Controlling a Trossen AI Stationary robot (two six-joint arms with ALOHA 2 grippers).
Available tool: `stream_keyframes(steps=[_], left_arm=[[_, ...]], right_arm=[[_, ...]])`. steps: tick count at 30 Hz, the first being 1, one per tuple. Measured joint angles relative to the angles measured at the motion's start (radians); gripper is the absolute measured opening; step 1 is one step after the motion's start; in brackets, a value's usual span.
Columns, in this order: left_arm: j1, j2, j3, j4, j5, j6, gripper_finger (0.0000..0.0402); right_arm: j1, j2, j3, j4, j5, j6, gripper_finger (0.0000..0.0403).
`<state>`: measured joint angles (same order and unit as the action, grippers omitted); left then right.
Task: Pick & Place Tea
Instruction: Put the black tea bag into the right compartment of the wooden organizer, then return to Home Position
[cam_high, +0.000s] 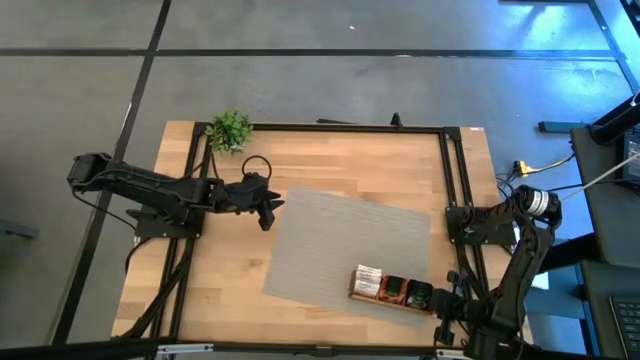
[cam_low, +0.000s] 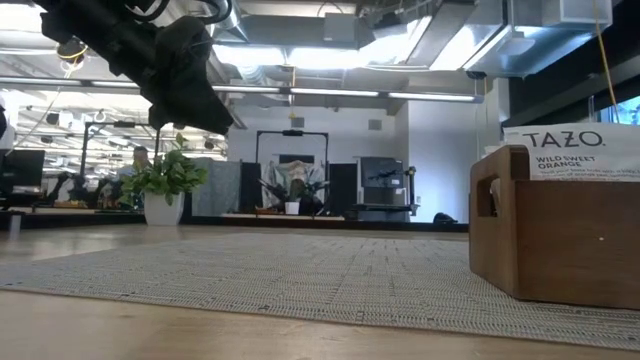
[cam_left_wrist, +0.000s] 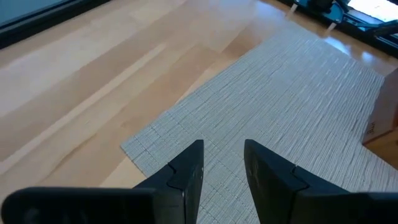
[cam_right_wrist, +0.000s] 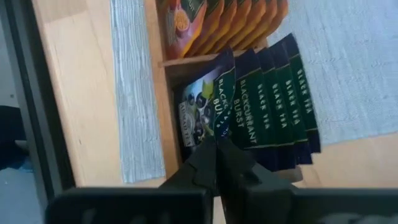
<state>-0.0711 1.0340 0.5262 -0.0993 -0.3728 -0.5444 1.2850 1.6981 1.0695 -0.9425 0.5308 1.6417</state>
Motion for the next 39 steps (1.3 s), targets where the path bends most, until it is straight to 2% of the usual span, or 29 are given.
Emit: stream_keyframes(steps=[11,17,20,23,27,30,35,39], left_arm=[[0.0,0.0,0.0,0.0,0.0,0.0,0.0112],[0.001,-0.003,0.0,-0.001,0.008,0.0,0.0111],[0.012,-0.03,0.0,0.035,0.079,-0.019,0.0112],[0.039,-0.077,0.022,0.12,0.216,-0.034,0.0112],[0.063,-0.115,0.061,0.295,0.367,0.037,0.0111],[0.076,-0.117,0.087,0.394,0.402,0.1,0.0112],[0.133,-0.116,0.107,0.377,0.415,0.106,0.0112],[0.229,-0.116,0.103,0.351,0.538,0.121,0.0112]], right_arm=[[0.0,-0.039,0.003,-0.026,-0.058,-0.001,0.005],[0.0,-0.046,0.093,-0.215,-0.057,0.002,0.0076],[0.0,-0.047,0.202,-0.382,-0.036,0.003,0.0081],[-0.017,-0.075,0.325,-0.509,0.0,0.004,0.008],[-0.079,-0.177,0.405,-0.511,0.135,-0.034,0.0063],[-0.158,-0.272,0.395,-0.404,0.204,-0.219,0.0043],[-0.364,-0.419,0.32,-0.171,0.213,-0.677,0.001],[-0.532,-0.541,0.184,0.052,0.177,-0.983,0.0007]])
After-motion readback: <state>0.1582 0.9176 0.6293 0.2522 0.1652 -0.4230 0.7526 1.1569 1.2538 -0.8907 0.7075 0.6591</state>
